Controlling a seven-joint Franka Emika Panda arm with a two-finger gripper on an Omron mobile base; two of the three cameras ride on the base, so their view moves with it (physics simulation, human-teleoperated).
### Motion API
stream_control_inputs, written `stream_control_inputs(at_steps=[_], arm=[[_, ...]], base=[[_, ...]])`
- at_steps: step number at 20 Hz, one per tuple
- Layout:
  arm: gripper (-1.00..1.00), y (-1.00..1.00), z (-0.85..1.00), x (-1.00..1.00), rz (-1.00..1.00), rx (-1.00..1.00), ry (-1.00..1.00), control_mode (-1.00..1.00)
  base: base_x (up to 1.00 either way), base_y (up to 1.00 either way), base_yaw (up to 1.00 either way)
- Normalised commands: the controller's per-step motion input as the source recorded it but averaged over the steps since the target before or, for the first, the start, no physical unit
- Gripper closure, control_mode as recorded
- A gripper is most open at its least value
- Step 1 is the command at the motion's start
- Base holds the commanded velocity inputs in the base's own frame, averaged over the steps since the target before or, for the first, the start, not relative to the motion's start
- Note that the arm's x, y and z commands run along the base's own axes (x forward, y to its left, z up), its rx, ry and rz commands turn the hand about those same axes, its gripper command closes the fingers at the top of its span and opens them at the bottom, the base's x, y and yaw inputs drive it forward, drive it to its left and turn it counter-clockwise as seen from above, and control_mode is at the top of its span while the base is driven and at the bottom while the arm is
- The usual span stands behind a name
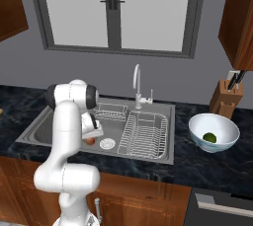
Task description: There is a mixed pile of frozen fruits and vegetables on the counter. Locate all the frozen vegetables and place the items in a bowl on the counter. Take all the frozen fruits and defrost them in a running sink.
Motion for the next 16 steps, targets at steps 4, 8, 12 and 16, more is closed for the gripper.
stream_control_inputs(at_steps=[4,8,12,16], arm=[[1.0,-0.28,-0.36,0.32,-0.27,0.01,0.0,-1.0],[-1.0,-0.05,-0.29,0.21,-0.2,0.0,-0.02,-1.0],[-1.0,0.01,-0.03,0.0,-0.06,0.0,-0.03,-1.0],[-1.0,0.0,0.04,-0.01,0.0,0.0,0.0,-1.0]], base=[[0.0,0.0,0.0],[0.0,0.0,0.0],[0.0,0.0,0.0],[0.0,0.0,0.0]])
